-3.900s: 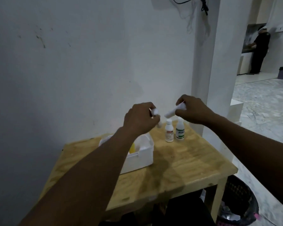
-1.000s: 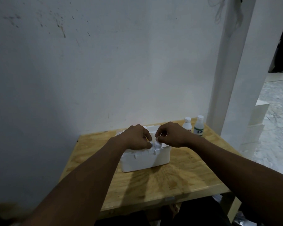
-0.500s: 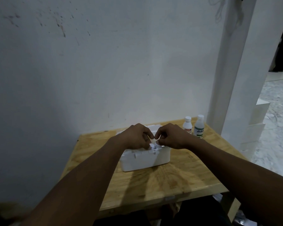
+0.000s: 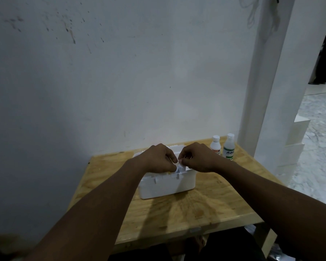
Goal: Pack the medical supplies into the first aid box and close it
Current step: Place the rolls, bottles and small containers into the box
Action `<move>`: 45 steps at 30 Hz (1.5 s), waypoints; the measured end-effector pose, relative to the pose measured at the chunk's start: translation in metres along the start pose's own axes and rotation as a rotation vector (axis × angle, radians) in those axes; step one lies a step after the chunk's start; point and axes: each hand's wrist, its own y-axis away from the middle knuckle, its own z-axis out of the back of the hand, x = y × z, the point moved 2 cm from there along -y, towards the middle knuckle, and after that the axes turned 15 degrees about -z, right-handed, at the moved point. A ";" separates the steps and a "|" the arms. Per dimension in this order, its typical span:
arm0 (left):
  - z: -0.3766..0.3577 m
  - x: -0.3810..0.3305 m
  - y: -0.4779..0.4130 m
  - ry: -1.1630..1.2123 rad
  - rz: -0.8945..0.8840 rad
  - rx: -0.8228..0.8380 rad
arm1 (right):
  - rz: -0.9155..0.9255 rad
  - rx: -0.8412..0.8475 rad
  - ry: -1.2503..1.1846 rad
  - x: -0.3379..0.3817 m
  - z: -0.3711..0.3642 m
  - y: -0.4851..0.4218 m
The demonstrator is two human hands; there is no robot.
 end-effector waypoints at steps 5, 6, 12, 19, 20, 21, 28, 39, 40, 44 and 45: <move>0.001 -0.001 0.001 -0.028 -0.012 -0.041 | 0.007 -0.025 -0.034 -0.002 0.000 -0.001; 0.001 -0.002 0.001 -0.036 -0.016 -0.048 | 0.008 -0.028 -0.040 -0.002 0.000 -0.001; 0.002 -0.002 0.003 -0.034 -0.032 -0.089 | 0.015 -0.063 -0.064 -0.003 -0.001 -0.001; 0.009 -0.010 -0.017 -0.084 -0.079 -0.228 | -0.025 -0.224 -0.086 -0.017 0.028 -0.002; 0.009 -0.012 -0.023 -0.093 -0.087 -0.249 | -0.040 -0.255 -0.091 -0.022 0.035 -0.003; 0.008 -0.015 -0.030 -0.102 -0.095 -0.268 | -0.053 -0.290 -0.096 -0.029 0.043 -0.005; -0.022 -0.037 -0.098 -0.128 -0.149 -0.208 | -0.238 -0.477 -0.024 -0.099 0.085 -0.024; -0.077 -0.039 -0.181 -0.207 -0.225 -0.024 | -0.299 -0.304 -0.048 -0.160 0.074 -0.047; -0.079 -0.039 -0.183 -0.198 -0.223 -0.022 | -0.286 -0.310 -0.064 -0.161 0.072 -0.047; -0.083 -0.043 -0.188 -0.223 -0.229 -0.103 | -0.267 -0.326 -0.092 -0.168 0.068 -0.050; -0.083 -0.044 -0.188 -0.227 -0.236 -0.116 | -0.261 -0.333 -0.094 -0.169 0.068 -0.050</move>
